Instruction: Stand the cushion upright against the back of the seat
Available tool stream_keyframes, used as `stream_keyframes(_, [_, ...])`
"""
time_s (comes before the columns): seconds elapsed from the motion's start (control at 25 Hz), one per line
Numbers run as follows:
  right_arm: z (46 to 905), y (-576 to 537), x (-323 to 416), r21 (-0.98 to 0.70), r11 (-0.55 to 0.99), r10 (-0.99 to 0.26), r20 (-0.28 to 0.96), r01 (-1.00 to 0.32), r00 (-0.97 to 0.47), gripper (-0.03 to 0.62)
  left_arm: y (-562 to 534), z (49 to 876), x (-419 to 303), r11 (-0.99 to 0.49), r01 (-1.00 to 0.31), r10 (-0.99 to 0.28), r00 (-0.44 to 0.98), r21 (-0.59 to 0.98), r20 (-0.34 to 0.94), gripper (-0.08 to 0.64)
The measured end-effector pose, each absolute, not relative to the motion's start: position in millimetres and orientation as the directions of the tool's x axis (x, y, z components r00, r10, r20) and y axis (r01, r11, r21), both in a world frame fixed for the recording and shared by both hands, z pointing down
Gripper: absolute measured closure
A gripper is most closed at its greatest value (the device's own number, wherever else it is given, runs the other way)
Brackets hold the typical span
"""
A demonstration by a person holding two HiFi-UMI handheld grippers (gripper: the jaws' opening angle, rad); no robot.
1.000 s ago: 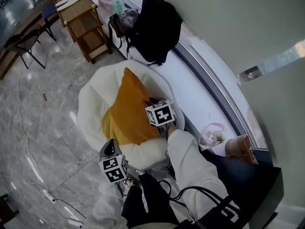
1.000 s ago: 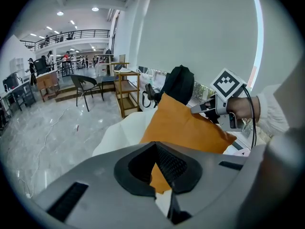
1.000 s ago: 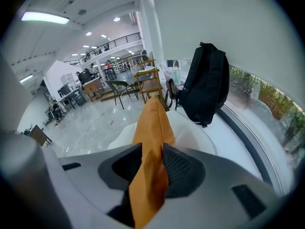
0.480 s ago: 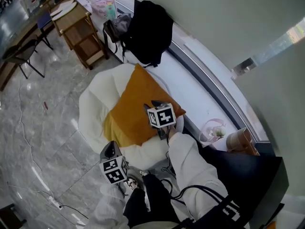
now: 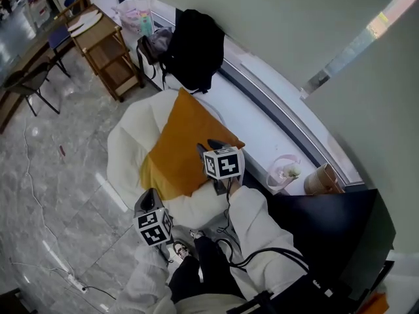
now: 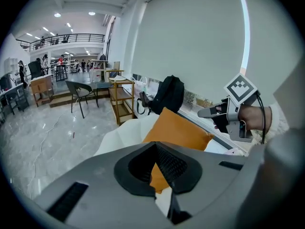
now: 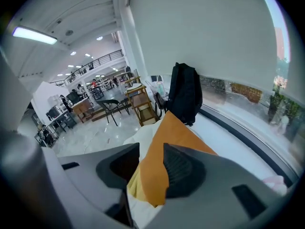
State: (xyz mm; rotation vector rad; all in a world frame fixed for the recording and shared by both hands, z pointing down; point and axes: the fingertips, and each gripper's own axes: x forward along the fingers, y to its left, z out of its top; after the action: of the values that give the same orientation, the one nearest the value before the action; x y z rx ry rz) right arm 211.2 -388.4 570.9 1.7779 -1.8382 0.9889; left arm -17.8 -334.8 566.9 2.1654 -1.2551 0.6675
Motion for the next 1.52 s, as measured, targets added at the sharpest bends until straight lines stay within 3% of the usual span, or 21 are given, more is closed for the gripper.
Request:
stream_keyframes(0.36, [513,-310,192,-0.199,-0.141,-0.754,0.656,-0.970,-0.025,0.387,-305,516,-41,-0.448,-0.859,-0.628,0.499,0.246,0.598,0.563])
stream_keyframes(0.8, [453,-211,176,-0.384,-0.383,-0.822,0.556,-0.840,0.121,0.435,-264,458,-45,-0.543,-0.797,-0.621,0.593,0.264,0.513,0.563])
stream_keyframes(0.96, [443,-189,163,-0.312,-0.391,-0.817,0.550,-0.866,0.171,0.506,-251,443,-50,-0.573,-0.775,-0.613,0.620,0.266,0.489,0.563])
stream_keyframes(1.52, [439,-127,148,-0.197,-0.413,-0.798,0.550,-0.889,0.249,0.518,-210,447,-43,-0.586,-0.745,-0.575,0.660,0.319,0.483,0.563])
